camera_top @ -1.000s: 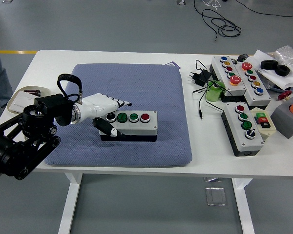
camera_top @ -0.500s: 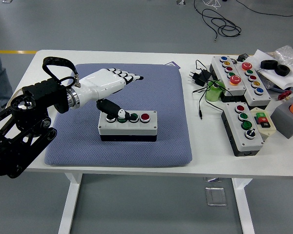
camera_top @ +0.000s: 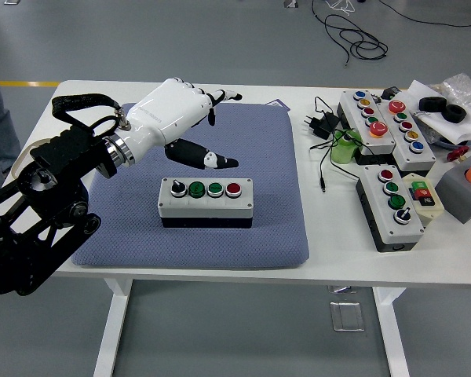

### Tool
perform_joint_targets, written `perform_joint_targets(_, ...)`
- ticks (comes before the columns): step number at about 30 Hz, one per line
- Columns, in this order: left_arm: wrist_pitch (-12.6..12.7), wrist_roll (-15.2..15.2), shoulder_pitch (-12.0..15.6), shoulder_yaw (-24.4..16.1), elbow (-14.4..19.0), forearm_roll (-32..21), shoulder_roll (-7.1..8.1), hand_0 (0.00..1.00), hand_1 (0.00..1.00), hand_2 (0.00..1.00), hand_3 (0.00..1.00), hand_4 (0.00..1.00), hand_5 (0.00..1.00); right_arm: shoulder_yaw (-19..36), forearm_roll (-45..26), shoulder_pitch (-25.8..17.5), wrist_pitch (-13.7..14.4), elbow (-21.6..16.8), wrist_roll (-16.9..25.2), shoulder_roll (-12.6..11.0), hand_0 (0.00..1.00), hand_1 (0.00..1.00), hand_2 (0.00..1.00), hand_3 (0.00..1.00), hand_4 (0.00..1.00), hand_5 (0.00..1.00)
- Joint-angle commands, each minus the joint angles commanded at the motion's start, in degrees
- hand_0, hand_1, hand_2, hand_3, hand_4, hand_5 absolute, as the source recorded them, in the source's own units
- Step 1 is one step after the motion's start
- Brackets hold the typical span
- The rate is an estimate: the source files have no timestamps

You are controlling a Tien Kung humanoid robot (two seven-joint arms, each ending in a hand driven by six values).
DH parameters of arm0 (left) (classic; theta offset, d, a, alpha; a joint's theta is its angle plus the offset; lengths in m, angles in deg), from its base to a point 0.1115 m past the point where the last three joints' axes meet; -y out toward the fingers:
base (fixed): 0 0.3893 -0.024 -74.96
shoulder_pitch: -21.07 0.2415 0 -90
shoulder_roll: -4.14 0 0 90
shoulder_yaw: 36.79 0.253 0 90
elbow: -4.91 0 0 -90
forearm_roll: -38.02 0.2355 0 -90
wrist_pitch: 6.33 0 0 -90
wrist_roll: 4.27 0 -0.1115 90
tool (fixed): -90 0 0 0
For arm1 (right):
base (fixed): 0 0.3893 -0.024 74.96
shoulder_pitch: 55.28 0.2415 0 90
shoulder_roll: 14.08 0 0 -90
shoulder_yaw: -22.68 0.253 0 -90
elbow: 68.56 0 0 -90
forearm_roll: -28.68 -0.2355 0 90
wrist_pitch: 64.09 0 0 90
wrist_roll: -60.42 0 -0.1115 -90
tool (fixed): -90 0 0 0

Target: Pick up the button,place it on the desk,press the button,press the button

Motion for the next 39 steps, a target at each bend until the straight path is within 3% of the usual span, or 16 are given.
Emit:
perform_joint_targets(4, -1.5, -0.7, 0.1, -0.1, 0.4, -1.8, 0.35, 0.057, 0.012, 0.038, 0.771, 0.998, 0.998, -0.1, -0.1, 0.0, 0.0, 0.0, 0.0, 0.0, 0.653, 0.471, 0.618, 0.563, 0.304, 0.226)
perform_joint_targets(5, -3.1, -0.8, 0.2, -0.2, 0.5, -2.3, 0.47, 0.018, 0.002, 0.002, 0.686, 0.993, 0.998, -0.1, -0.1, 0.0, 0.0, 0.0, 0.0, 0.0, 0.652, 0.471, 0.618, 0.563, 0.304, 0.227)
perform_joint_targets(10, -10.1, -1.1, 0.4, 0.1, 1.2, -5.1, 0.89, 0.018, 0.002, 0.002, 0.686, 0.993, 0.998, 0.0, -0.1, 0.0, 0.0, 0.0, 0.1, 0.0, 0.652, 0.471, 0.618, 0.563, 0.304, 0.227)
perform_joint_targets(17, -15.7, -1.9, 0.1, 2.1, 0.8, -6.8, 0.95, 0.017, 0.002, 0.002, 0.685, 0.977, 0.998, 0.1, 0.0, 0.2, 0.0, 0.0, 0.0, 0.0, 0.651, 0.47, 0.617, 0.563, 0.304, 0.225)
perform_joint_targets(28, -16.3, -2.0, 0.0, 4.6, -0.5, -7.0, 0.84, 0.019, 0.002, 0.002, 0.692, 0.972, 0.998, 0.2, 0.1, 0.3, 0.1, 0.0, 0.1, 0.0, 0.652, 0.47, 0.618, 0.563, 0.304, 0.225)
perform_joint_targets(39, -16.3, -1.9, -0.2, 6.4, -3.9, -6.3, 0.41, 0.022, 0.002, 0.002, 0.695, 0.965, 0.998, 0.4, 0.4, 0.4, 0.1, 0.0, 0.0, 0.0, 0.652, 0.469, 0.617, 0.563, 0.304, 0.224)
